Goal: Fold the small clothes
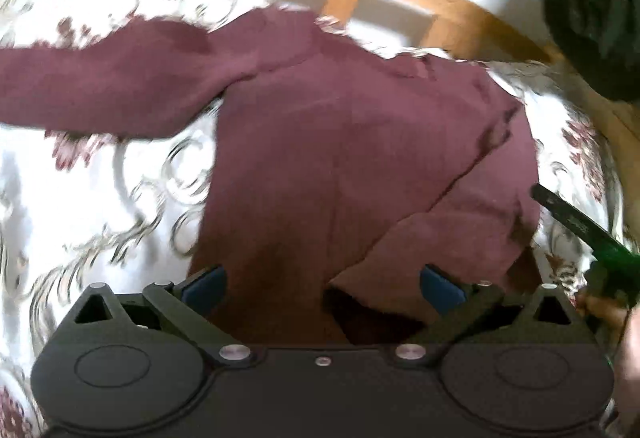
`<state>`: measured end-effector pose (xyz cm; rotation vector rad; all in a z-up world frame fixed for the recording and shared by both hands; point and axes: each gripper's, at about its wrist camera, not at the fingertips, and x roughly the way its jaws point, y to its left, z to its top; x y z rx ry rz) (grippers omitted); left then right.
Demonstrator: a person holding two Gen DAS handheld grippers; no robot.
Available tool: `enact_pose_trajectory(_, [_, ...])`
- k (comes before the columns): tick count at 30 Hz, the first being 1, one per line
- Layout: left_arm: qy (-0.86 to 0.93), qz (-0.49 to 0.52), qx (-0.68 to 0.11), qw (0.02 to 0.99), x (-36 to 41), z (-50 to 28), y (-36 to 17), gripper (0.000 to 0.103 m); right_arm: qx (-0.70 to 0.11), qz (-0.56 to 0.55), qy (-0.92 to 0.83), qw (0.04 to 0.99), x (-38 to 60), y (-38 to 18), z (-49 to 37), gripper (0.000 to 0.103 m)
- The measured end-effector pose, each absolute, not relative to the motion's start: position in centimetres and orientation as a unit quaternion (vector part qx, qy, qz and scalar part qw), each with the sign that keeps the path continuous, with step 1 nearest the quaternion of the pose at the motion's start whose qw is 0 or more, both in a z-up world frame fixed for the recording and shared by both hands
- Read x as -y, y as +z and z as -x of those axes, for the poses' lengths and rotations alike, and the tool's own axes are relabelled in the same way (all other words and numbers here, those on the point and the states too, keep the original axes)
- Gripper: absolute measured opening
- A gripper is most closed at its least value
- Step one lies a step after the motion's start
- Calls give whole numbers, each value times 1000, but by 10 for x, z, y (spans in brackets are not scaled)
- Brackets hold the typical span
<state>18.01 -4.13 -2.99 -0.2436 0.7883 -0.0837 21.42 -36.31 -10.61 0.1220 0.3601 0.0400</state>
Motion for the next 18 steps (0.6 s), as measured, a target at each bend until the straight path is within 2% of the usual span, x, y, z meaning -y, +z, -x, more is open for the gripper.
enact_pose_trajectory(2, [-36, 96, -392, 914, 51, -184, -33, 102, -198, -84, 25, 976, 369, -111, -221, 65])
enact_pose_trajectory(3, [-28, 88, -400, 912, 53, -187, -35, 102, -209, -100, 30, 972, 374, -115, -225, 55])
enact_pose_trajectory(4, [-21, 84, -406, 910, 55, -188, -39, 102, -218, -116, 34, 968, 378, -117, -228, 35])
enact_pose_trajectory(6, [-7, 88, -416, 905, 53, -191, -43, 102, -229, -138, 37, 963, 385, -119, -232, 14])
enact_pose_trajectory(7, [-2, 92, -422, 902, 48, -193, -47, 102, -229, -147, 38, 962, 388, -120, -233, 9])
enact_pose_trajectory(12, [4, 96, -459, 883, 42, -196, -60, 101, -204, -128, 9, 971, 391, -108, -226, 7])
enact_pose_trajectory(18, [-5, 63, -466, 883, 51, -194, -65, 101, -233, -121, -2, 965, 390, -118, -233, 9])
